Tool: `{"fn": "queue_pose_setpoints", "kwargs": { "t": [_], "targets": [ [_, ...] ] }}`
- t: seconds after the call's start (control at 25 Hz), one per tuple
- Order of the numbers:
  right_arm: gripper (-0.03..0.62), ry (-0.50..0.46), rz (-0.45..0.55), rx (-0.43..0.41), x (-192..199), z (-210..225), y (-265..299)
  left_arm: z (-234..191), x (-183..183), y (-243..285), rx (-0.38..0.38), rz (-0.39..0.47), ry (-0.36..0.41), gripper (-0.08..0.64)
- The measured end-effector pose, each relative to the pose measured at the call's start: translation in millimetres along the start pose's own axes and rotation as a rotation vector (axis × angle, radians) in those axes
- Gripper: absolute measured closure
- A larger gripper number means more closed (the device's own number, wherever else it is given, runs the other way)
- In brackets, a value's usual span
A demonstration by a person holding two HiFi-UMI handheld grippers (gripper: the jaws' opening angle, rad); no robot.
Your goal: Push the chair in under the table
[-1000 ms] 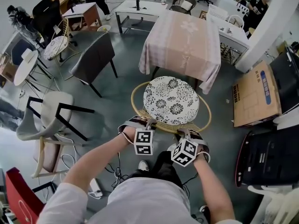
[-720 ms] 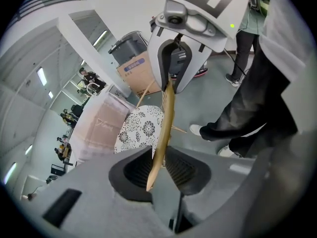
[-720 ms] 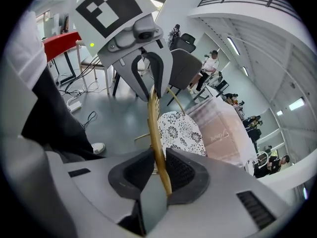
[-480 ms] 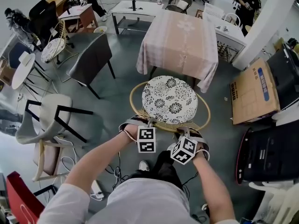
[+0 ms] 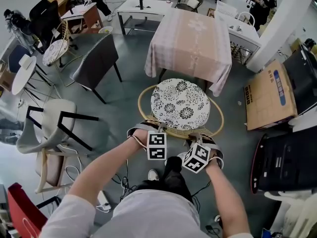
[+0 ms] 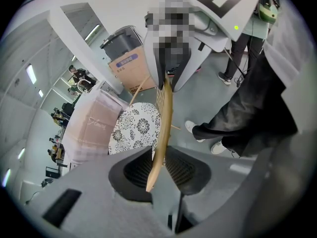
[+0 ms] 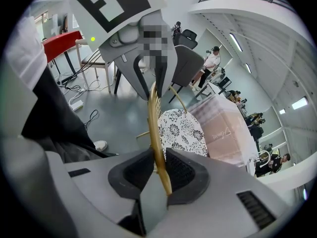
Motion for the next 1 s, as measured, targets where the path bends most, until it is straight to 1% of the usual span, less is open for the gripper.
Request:
{"fn": "queue_pose_setpoints", "kwargs": {
  "t": [0.2, 0.32, 0.44, 0.64, 0.8, 1.0],
  "targets": [
    [0.529, -0.004, 0.001, -0.012, 1.4, 0.9, -1.2, -0.7, -1.6, 0.1, 0.0, 0.001, 0.004, 0.472],
    [0.529, 0.015, -0.004, 0.01, -1.1, 7.1, 2.3, -8.5, 0.8, 1.9, -0.015, -0.008, -0.027, 0.471],
    [0.529, 0.032, -0.013, 0.013, -3.7, 16.0, 7.4, -17.5, 2.4, 7.6, -0.019, -0.02, -0.049, 0.468],
    [0.528, 0.028, -0.007, 0.005, -2.0, 24.9, 12.5, -26.6, 1.2, 12.0, -0.014, -0.044, -0.015, 0.468],
    [0.528, 0.035, -0.002, 0.01, -2.6, 37.5, 18.2, -39.9, 1.0, 17.6, -0.03, -0.058, -0.021, 0.468],
    [0.526, 0.039, -0.008, -0.005, -3.4, 53.0, 27.3, -55.6, 0.8, 26.0, -0.024, -0.101, -0.014, 0.468]
  ]
}}
Point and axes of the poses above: the fingertips, and each gripper's own axes: y forward along the fingers, z to its right, x out of its underside, the point moved 3 cm from there along -y, backward along the fingers, and after that the axes turned 2 degrees about -z, right-handed, at the moved point
